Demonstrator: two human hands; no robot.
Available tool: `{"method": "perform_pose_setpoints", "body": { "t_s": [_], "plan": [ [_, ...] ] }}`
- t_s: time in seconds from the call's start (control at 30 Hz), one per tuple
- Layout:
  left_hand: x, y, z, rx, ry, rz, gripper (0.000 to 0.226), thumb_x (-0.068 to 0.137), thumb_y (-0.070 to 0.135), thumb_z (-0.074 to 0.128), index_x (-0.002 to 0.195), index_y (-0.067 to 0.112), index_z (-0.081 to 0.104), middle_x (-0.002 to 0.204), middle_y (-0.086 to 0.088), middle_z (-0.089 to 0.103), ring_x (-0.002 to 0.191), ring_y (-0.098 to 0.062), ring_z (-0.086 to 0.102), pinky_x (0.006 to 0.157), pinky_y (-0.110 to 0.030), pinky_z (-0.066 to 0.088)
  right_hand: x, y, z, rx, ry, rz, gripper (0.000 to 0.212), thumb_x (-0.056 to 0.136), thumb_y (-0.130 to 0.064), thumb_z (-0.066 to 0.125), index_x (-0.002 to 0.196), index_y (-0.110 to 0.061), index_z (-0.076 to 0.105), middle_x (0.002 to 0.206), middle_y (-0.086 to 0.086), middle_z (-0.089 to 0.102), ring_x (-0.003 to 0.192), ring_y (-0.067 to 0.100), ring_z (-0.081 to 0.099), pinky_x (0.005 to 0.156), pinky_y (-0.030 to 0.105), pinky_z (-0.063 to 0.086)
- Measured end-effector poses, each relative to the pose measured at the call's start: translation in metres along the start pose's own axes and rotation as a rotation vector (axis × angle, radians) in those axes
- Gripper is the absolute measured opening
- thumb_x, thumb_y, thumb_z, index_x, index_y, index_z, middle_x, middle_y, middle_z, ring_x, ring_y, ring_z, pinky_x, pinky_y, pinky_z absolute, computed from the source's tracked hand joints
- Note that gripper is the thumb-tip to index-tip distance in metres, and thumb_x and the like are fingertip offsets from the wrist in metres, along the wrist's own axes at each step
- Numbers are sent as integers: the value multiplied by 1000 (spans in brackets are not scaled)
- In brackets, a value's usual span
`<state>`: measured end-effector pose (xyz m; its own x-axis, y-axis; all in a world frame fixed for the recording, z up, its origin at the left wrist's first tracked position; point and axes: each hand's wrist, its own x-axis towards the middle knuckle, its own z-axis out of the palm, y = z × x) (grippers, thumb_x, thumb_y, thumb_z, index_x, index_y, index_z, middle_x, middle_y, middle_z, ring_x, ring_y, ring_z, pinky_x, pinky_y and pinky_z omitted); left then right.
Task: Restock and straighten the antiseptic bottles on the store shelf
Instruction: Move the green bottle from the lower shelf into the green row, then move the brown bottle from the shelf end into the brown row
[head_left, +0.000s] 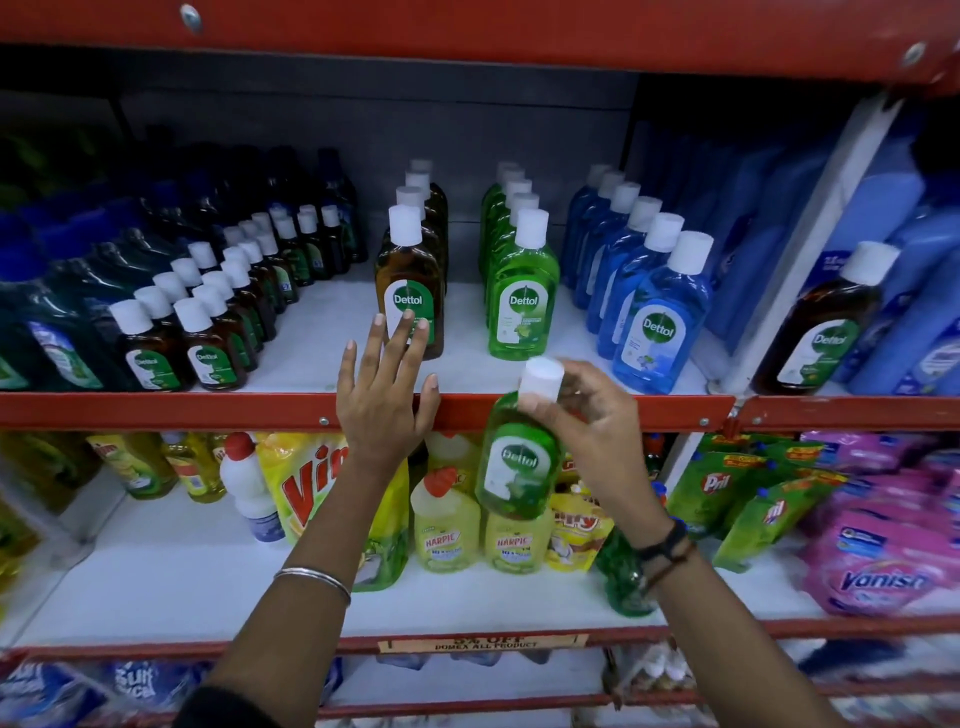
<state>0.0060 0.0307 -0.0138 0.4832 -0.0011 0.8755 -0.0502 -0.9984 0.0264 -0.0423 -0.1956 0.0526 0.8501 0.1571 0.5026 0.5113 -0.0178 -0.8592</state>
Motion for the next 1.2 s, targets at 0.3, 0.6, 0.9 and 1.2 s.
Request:
{"method": "perform_pose_setpoints", "body": {
  "t_s": [0.3,0.6,0.9,1.2],
  "plan": [
    [3,2,-2,-7,-21,-14,52,101,40,29,147,19,40,150,-5,46,143,-26,36,111,-50,31,94,-45,-13,34,280,-203,29,81,-28,71,105,-14,66,99,8,72,91,22,67,84,42,57],
    [4,2,-1,-7,-28,-28,53,101,42,24,143,18,46,147,-5,50,141,-26,38,111,-49,32,117,2,1,-55,223,-110,30,78,-36,72,104,-25,66,99,5,71,94,26,67,87,48,56],
    [4,1,-3,-11,-35,-44,52,98,39,32,144,18,45,148,-6,49,142,-27,38,110,-50,32,114,3,4,-145,173,-115,38,84,-28,71,117,-10,64,106,3,70,94,12,66,82,22,53],
    [2,2,-6,-54,-41,-63,52,98,37,34,144,15,46,147,-8,50,141,-28,39,109,-52,34,64,2,-75,-253,652,-428,26,93,-23,60,115,-11,61,115,13,65,108,25,61,95,38,50]
  ]
}}
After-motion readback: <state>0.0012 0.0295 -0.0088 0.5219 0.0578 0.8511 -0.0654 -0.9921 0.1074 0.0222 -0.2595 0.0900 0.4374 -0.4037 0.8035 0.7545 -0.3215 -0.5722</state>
